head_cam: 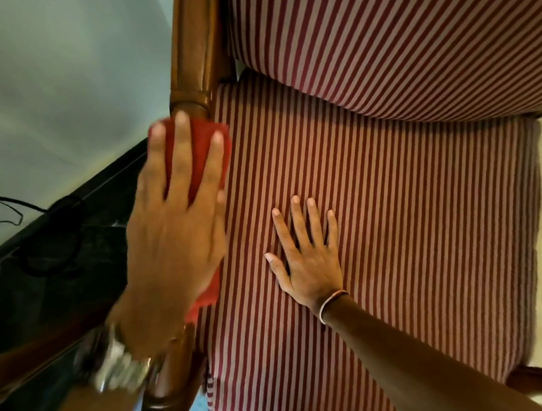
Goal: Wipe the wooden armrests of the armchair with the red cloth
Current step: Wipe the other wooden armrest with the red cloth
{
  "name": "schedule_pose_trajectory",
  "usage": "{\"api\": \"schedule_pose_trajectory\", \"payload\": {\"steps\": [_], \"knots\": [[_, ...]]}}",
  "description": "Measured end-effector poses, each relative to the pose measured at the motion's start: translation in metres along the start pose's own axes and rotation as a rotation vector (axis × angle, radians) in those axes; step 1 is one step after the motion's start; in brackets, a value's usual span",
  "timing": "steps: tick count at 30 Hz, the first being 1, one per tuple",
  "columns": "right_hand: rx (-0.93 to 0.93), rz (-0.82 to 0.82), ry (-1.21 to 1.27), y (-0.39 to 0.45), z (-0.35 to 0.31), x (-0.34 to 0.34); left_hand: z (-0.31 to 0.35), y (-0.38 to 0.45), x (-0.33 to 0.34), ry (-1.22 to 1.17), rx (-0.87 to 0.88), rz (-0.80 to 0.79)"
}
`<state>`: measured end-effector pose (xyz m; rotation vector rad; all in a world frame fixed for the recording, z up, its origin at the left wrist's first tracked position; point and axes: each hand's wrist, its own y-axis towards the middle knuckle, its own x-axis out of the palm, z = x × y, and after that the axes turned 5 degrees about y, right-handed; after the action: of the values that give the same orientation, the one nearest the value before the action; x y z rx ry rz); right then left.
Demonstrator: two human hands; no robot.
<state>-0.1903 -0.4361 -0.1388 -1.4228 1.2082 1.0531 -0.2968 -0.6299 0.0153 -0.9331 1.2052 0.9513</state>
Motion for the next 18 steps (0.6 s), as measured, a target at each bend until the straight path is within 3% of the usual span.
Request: {"api": "schedule_pose_trajectory", "payload": {"steps": [4, 10, 18], "knots": [[-0.004, -0.007, 0.005, 0.001, 0.002, -0.001, -0.003, 0.033, -0.003, 0.001, 0.01, -0.003], [0.003, -0.019, -0.005, 0.001, 0.0, -0.002, -0.002, -0.093, 0.006, 0.109, 0.078, -0.126], [0.005, -0.015, -0.005, 0.0, -0.002, -0.003, 0.005, 0.039, -0.006, 0.081, -0.026, -0.006]]}}
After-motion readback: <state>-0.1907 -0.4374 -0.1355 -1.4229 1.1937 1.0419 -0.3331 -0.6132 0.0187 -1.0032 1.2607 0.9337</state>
